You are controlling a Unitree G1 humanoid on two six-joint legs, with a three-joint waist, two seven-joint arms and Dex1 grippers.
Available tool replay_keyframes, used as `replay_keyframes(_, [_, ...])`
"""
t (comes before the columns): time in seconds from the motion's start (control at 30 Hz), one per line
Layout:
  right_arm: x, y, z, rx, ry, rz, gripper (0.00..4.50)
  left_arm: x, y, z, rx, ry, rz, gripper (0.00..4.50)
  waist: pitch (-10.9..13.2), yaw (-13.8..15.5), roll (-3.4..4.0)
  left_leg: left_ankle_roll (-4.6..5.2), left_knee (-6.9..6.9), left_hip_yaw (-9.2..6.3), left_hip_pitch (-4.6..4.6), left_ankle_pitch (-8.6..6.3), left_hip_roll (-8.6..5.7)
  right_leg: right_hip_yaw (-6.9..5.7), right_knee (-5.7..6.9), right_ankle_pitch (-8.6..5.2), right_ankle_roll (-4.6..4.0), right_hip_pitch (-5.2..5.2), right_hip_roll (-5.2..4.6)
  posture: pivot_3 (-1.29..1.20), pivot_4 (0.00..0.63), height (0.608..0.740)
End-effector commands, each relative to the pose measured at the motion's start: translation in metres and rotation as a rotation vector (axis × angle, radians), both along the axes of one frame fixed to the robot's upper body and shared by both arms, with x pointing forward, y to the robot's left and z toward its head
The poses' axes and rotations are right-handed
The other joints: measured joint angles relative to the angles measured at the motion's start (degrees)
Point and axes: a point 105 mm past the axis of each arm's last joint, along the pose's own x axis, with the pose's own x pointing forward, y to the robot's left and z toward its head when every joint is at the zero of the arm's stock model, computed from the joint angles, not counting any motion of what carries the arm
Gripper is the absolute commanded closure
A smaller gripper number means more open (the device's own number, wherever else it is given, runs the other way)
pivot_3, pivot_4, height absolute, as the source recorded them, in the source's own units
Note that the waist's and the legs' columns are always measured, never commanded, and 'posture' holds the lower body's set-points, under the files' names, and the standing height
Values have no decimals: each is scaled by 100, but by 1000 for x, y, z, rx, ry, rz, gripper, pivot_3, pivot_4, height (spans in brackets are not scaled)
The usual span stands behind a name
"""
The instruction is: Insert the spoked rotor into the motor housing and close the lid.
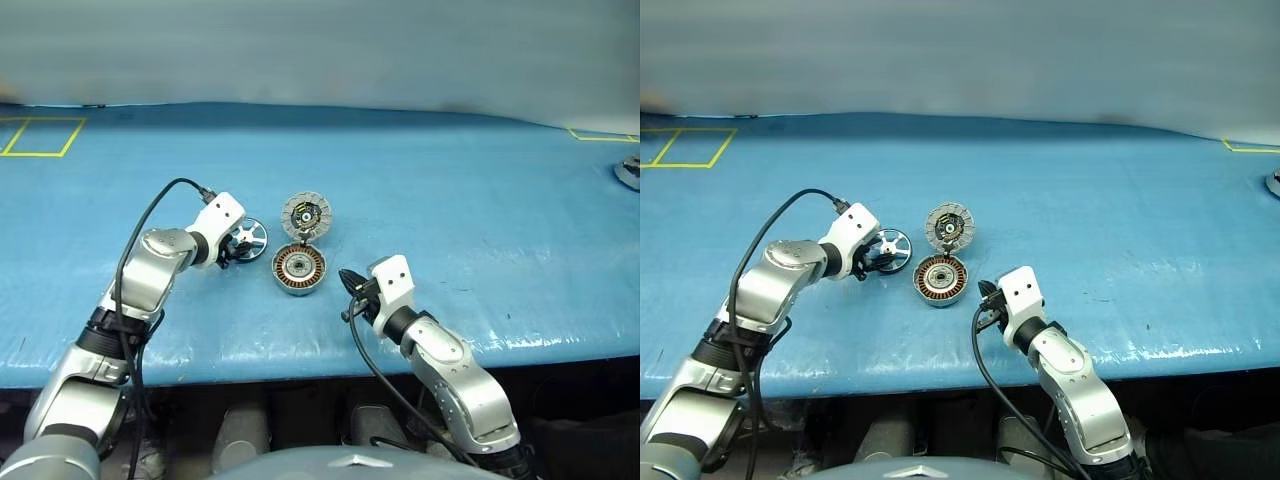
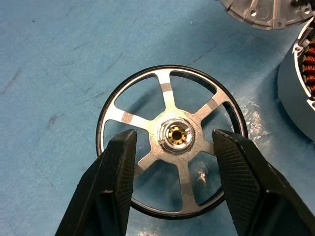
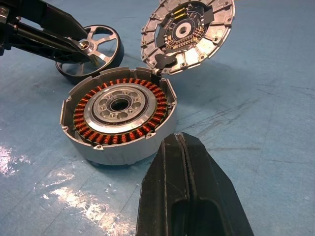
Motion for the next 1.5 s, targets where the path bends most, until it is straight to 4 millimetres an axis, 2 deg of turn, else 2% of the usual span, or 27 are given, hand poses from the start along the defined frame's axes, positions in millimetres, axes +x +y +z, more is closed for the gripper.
replay_keyframes(0.03, [3,0,10,5,-40,-5,4500,3,2,0,3,2,22,1923,0,-4,0,0,0,1,2,0,0,1,0,0,0,1,0,0,150,740])
replay_keyframes(0.1, [4,0,11,5,-43,-7,4500,3,5,-5,-26,32,58,1923,0,-2,0,0,3,1,3,0,0,1,4,0,0,2,0,0,150,740])
replay_keyframes(0.2, [4,0,11,5,-45,-10,4500,0,8,-14,-51,84,90,2511,-1,-2,1,0,9,0,6,0,2,1,9,0,0,4,1,0,150,740])
replay_keyframes(0.27, [4,0,11,2,-45,-10,4500,-3,11,-19,-39,114,96,3068,-7,0,6,0,12,-1,12,0,2,1,12,-1,0,8,1,0,150,740])
replay_keyframes(0.43, [5,2,11,4,-44,-5,4500,-5,16,-24,-17,141,104,3147,-9,-25,7,8,23,4,27,5,5,4,12,-13,-21,17,-2,0,150,740])
replay_keyframes(0.53, [4,2,13,2,-52,-1,4500,-2,17,-14,-45,105,109,3147,-9,-29,7,10,26,4,27,6,11,3,12,-11,-23,24,-3,0,150,740])
replay_keyframes(0.67, [2,0,21,6,-99,7,4500,-2,17,19,-145,-3,83,3147,-8,-44,7,9,25,6,17,6,40,4,13,-10,-24,17,0,0,150,740])
replay_keyframes(0.77, [-3,-3,20,10,-113,14,4500,-9,16,44,-189,-70,22,3156,-6,-27,3,9,24,5,-1,6,40,3,15,-9,-22,0,0,0,150,740])
replay_keyframes(0.9, [-9,-9,15,37,-123,8,4500,-26,0,69,-214,-112,-145,3174,-4,7,2,10,22,1,-16,4,39,-1,12,0,-5,-8,0,0,150,740])
replay_keyframes(1.03, [-15,-9,4,42,-102,34,4500,-35,-24,77,-254,-90,-292,3174,-3,5,2,14,25,5,-6,2,36,1,6,-13,-27,2,-5,0,150,740])
replay_keyframes(1.1, [-17,-7,-2,36,-86,58,4500,-38,-40,72,-243,-50,-368,3174,-3,8,2,15,34,5,-5,2,38,0,7,-12,-23,3,-2,0,150,740])
replay_keyframes(1.23, [-21,-3,-8,52,-72,92,4500,-35,-59,59,-192,-6,-443,3174,-2,5,3,17,38,8,9,4,38,1,8,-12,-18,4,-2,0,150,740])
replay_keyframes(1.37, [-21,-2,-12,41,-87,96,4500,-30,-72,48,-135,18,-495,3174,-2,-3,2,19,38,13,6,5,27,10,10,-9,-21,14,8,0,150,740])
replay_keyframes(1.5, [-18,-2,-14,39,-95,82,4500,-25,-76,40,-63,34,-523,3174,-2,-3,3,18,35,9,-6,5,13,13,12,-11,-22,0,13,0,150,740])
